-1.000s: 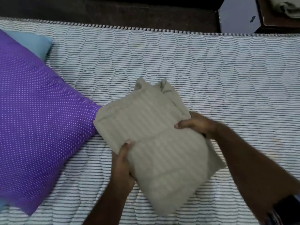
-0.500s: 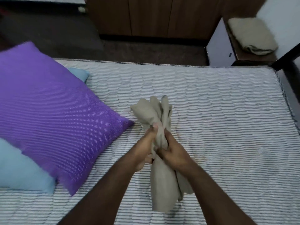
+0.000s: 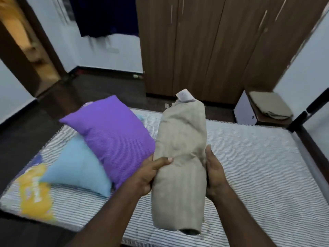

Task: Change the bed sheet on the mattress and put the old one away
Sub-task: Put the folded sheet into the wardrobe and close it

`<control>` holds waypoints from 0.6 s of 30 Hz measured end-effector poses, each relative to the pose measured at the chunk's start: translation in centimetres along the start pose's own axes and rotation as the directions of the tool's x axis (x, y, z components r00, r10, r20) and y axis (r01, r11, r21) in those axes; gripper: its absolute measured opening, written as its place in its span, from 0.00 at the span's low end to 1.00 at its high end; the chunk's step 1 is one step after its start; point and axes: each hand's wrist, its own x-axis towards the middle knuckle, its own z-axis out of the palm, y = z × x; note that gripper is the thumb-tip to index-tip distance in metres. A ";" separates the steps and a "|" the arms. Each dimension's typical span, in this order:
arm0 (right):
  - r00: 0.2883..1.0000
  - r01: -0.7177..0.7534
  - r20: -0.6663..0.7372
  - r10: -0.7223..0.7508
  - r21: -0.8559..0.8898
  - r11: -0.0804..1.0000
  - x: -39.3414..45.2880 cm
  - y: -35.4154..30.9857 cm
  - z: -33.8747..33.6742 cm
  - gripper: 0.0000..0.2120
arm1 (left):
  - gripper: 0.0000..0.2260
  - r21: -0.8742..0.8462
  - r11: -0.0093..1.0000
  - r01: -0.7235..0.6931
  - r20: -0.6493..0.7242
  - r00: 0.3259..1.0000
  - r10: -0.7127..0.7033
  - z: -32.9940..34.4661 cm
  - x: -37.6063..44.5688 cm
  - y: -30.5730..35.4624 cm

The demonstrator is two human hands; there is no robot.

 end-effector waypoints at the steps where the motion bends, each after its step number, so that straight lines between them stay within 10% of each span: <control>1: 1.000 -0.003 0.022 0.004 -0.046 0.999 -0.7 0.3 1.2 0.31 | 0.18 0.022 0.999 -0.047 -0.035 0.998 0.048 -0.5 -1.4 0.7; 18: 0.990 0.100 -0.060 -0.129 -0.353 0.930 4.7 25.4 31.5 0.25 | 0.26 0.054 0.953 -0.300 -0.217 0.928 0.304 -34.7 -19.0 7.9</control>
